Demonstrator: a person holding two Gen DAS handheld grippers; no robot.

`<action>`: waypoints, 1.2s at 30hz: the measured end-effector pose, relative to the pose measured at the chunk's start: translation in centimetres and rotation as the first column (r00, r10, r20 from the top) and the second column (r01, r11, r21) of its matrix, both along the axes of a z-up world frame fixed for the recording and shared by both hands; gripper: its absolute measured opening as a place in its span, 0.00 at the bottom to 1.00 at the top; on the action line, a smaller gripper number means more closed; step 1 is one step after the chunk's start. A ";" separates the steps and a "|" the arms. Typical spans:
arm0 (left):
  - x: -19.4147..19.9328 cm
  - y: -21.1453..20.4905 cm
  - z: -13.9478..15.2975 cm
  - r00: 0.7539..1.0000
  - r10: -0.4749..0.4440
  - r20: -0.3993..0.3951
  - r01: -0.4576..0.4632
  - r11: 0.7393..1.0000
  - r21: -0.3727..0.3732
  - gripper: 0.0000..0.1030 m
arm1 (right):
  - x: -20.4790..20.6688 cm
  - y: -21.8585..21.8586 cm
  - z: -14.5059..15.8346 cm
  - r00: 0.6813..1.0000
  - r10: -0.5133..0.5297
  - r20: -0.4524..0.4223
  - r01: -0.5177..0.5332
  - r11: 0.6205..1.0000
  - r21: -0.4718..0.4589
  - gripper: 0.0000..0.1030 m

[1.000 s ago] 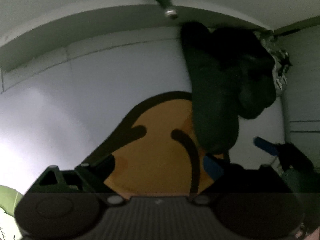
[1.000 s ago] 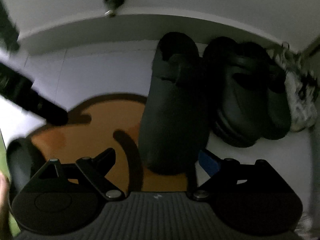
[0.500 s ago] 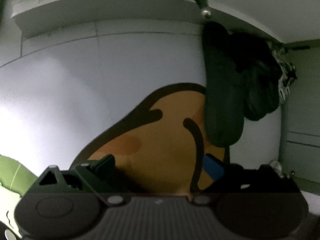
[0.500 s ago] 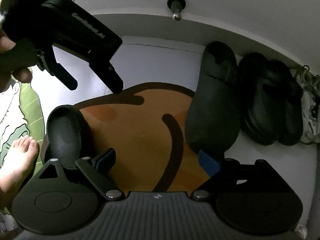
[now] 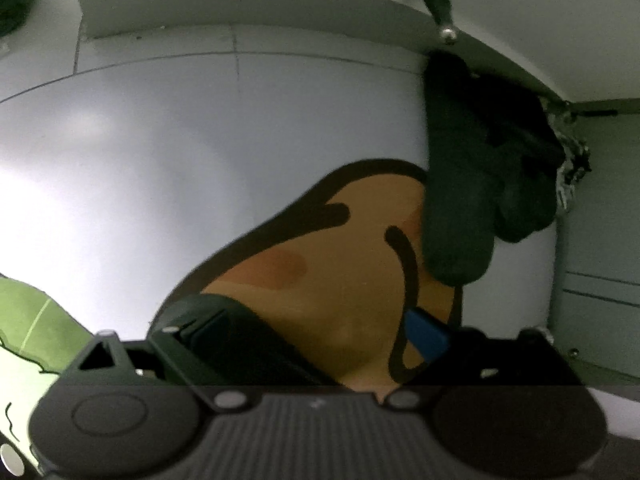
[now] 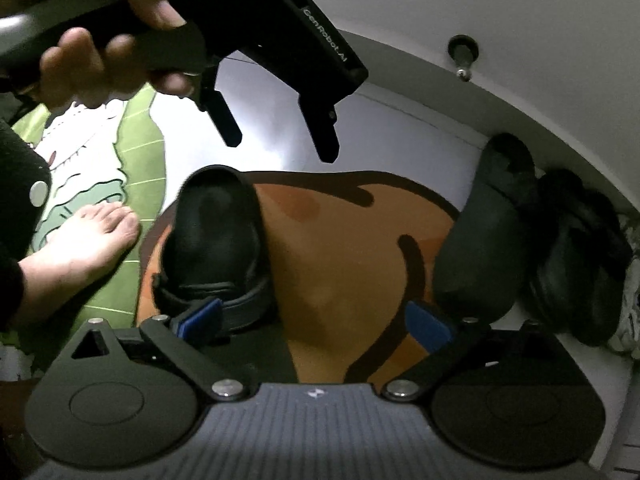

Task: Organize scattered shoes

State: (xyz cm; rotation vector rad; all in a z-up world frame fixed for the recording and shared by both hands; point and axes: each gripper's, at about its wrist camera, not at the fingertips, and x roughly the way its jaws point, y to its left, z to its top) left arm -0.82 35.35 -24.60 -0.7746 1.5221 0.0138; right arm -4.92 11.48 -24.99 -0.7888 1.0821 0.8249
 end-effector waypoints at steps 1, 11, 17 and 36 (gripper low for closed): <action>-0.1 0.3 -0.1 1.000 0.007 0.001 -0.007 1.000 0.002 0.93 | -0.2 0.0 -0.1 1.000 0.007 -0.018 -0.007 1.000 0.006 1.00; 0.1 4.0 -0.3 0.997 0.053 0.065 -0.051 0.998 -0.026 0.87 | -2.8 2.2 -3.0 0.978 0.140 -0.154 -0.148 0.988 -0.043 1.00; 0.2 4.9 0.2 0.992 0.002 0.123 -0.003 1.000 0.006 0.86 | -2.7 2.4 -4.6 0.982 0.115 -0.150 -0.131 0.986 -0.101 1.00; 0.0 4.0 -1.3 0.998 0.029 0.059 -0.031 0.999 0.031 0.85 | -2.5 3.8 -9.9 0.969 0.061 -0.241 -0.077 0.995 -0.059 1.00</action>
